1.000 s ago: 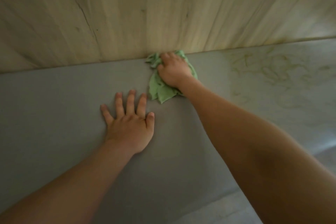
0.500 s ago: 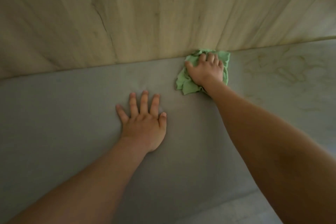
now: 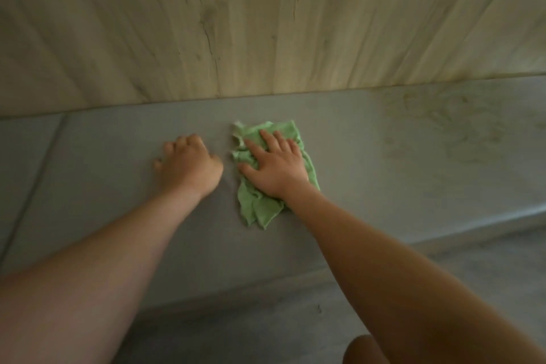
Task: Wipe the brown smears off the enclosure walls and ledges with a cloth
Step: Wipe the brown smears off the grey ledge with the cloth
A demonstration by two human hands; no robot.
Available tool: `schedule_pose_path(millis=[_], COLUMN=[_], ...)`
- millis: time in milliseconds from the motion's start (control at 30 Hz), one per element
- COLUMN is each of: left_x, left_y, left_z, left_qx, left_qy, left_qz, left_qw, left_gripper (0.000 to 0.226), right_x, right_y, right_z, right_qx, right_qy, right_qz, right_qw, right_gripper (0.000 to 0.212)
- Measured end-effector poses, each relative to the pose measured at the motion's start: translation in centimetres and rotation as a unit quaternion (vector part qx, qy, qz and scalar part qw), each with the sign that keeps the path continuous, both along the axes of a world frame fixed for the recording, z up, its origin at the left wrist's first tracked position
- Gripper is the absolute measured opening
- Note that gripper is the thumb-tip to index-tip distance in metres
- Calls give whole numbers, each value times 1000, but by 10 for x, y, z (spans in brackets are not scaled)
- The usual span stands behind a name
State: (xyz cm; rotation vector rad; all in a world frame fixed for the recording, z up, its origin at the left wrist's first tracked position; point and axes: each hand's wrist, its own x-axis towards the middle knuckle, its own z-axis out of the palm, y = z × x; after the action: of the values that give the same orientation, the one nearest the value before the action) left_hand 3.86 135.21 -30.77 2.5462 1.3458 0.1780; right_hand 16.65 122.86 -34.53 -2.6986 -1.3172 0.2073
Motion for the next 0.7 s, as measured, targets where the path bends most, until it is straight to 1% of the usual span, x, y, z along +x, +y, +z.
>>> schedule_pose_path(millis=[100,167,200,233,300,367,433,467,533,633,700], left_x=[-29,-34,-32,-29,-17,0,16,22,29,28,31], left_y=[6,1,-4,-10,-28,-48,-70,-77,-82,-82,-83], left_z=[-3,-6,-6,-6,-9,-15,-25,-30,-37,-36,-33], left_qx=[31,64,71,67,52,10,-56,-75,-71,-82,-86], left_qy=[1,-11,-14,-10,12,37,84,119,163,178,191], left_qz=[45,32,18,1,-43,-102,-158,-173,-184,-177,-177], left_qw=[998,997,997,998,998,994,982,975,967,964,962], left_gripper=[41,37,35,34,36,44,57,61,64,65,66], right_x=[-54,-50,-37,-20,23,54,56,47,16,-31,-37], right_y=[23,11,-2,-21,-72,-123,-150,-153,-149,-154,-168], right_z=[-2,0,1,0,-1,-1,0,-2,-7,-13,-12], right_qx=[-2,-10,-8,-8,-16,-21,-15,-12,-3,9,12], right_qy=[-4,-15,-21,-27,-34,-27,-19,-18,-17,-19,-27], right_qz=[151,201,193,158,26,-113,-189,-204,-205,-123,-65], right_qw=[989,979,981,987,999,993,982,979,979,992,997], right_gripper=[69,68,68,67,68,71,74,77,81,82,79])
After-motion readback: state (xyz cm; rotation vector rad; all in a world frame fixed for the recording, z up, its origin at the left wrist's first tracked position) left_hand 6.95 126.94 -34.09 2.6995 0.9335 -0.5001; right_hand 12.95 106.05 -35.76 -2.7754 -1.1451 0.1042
